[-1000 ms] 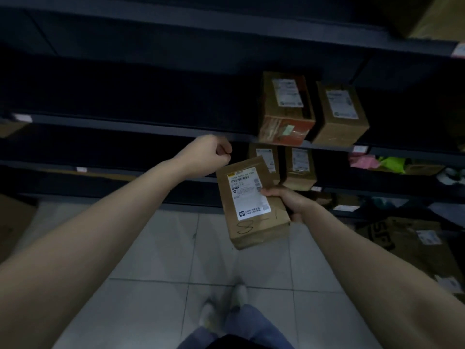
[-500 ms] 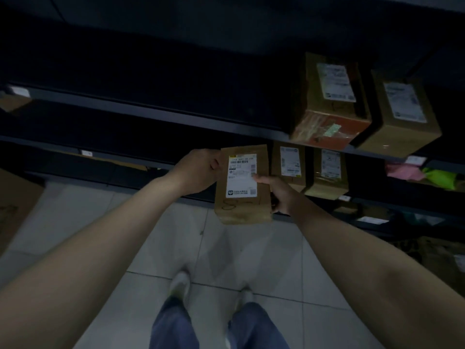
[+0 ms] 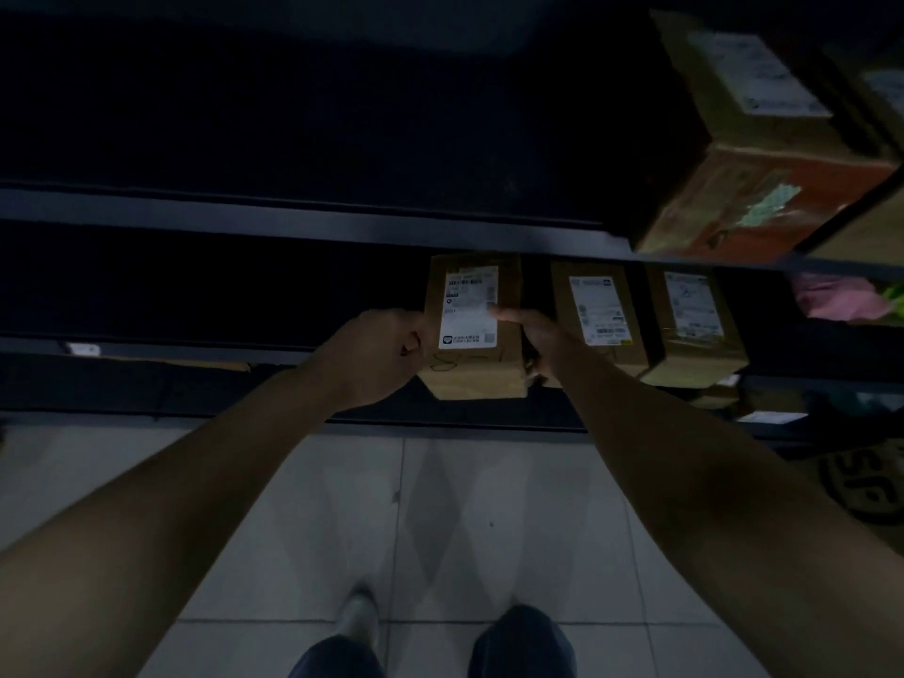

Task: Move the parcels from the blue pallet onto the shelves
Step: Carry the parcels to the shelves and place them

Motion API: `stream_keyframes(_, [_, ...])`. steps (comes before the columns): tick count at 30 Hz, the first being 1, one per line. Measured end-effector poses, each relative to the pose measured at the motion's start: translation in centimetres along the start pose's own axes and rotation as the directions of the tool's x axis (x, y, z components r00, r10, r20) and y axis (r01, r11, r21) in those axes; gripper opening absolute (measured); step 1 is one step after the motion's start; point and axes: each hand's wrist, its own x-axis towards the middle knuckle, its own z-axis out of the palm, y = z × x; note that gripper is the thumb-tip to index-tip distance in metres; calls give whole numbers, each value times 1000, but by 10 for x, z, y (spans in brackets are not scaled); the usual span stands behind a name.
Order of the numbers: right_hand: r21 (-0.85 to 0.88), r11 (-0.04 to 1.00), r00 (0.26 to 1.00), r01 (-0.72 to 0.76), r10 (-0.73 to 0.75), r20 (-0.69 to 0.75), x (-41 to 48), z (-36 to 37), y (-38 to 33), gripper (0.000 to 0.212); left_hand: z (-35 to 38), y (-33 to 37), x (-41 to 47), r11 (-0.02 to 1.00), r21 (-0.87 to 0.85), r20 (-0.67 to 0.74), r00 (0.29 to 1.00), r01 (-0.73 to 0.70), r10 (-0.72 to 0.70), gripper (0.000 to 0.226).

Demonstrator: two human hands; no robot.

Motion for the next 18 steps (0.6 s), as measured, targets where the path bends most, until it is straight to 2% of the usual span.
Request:
stream_keyframes(6, [-28, 1000, 1000, 1, -1, 7, 42, 2, 3, 28, 7, -18, 17, 998, 61, 11, 1000, 4, -4, 17])
stream_keyframes(11, [96, 994, 996, 59, -52, -79, 71, 0, 8, 21, 5, -12, 29, 989, 151, 16, 1000, -11, 8, 20])
stream_keyframes(13, [0, 996, 976, 85, -83, -201, 80, -3, 9, 28, 5, -6, 32, 980, 198, 22, 999, -34, 30, 22])
stream_keyframes(15, [-154, 985, 945, 73, -117, -304, 78, -7, 7, 45, 5, 1, 34, 952, 298, 39, 997, -74, 66, 24])
stream_keyframes(18, [-425, 904, 927, 57, -205, -312, 54, -13, -2, 55, 2, 19, 34, 898, 425, 101, 992, -116, 81, 26])
